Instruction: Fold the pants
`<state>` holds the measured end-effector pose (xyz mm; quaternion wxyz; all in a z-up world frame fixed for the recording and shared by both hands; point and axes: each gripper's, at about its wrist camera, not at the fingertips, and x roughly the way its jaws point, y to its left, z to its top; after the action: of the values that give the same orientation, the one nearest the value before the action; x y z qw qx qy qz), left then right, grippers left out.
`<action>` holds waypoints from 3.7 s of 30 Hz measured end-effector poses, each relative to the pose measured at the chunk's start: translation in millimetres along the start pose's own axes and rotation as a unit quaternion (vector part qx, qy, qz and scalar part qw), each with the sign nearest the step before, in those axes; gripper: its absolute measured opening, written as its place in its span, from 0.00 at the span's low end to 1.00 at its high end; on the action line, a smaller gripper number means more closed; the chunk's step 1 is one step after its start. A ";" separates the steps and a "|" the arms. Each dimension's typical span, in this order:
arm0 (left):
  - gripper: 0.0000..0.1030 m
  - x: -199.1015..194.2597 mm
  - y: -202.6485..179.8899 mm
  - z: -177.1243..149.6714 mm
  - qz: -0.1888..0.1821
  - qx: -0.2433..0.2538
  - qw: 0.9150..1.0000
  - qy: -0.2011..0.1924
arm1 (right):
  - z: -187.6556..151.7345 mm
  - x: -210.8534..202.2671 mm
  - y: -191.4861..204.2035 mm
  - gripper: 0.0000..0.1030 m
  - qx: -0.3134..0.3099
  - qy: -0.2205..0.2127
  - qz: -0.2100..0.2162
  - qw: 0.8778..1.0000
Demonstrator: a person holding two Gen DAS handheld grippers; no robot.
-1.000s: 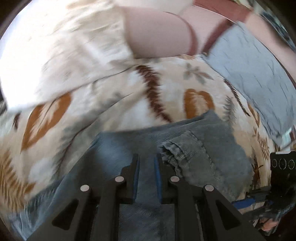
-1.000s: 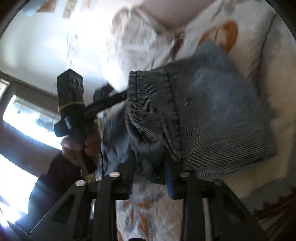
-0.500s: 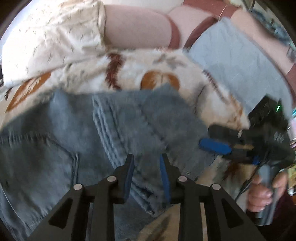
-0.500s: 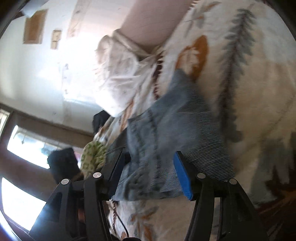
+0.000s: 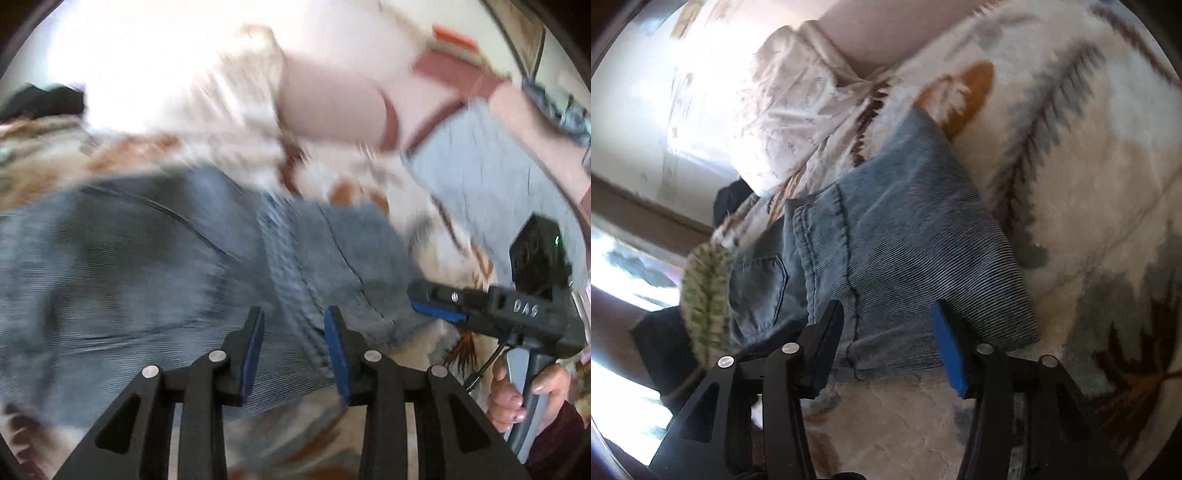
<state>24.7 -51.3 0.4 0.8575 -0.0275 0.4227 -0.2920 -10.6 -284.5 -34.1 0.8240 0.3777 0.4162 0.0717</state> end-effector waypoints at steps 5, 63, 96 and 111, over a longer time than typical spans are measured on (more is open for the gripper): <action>0.47 -82.4 70.9 -7.2 0.115 -0.108 0.982 -0.108 | -13.4 -6.7 40.2 0.53 -0.080 -0.036 0.021 0.996; 0.53 -57.1 193.9 -39.9 0.301 -0.257 0.917 -0.052 | 15.6 217.5 351.4 0.72 -0.371 0.220 -0.033 0.902; 0.74 -72.2 168.2 -25.9 0.127 -0.254 0.947 -0.152 | 23.6 189.0 359.9 0.14 -0.403 0.136 -0.096 0.900; 0.14 -68.1 45.0 6.3 -0.033 -0.033 0.982 -0.182 | 72.8 60.8 240.0 0.14 -0.303 0.037 -0.017 0.952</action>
<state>18.7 20.4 39.5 0.9087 -0.1221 0.2676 -0.2962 129.4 -130.1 118.0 0.8850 0.0999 0.4111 0.1944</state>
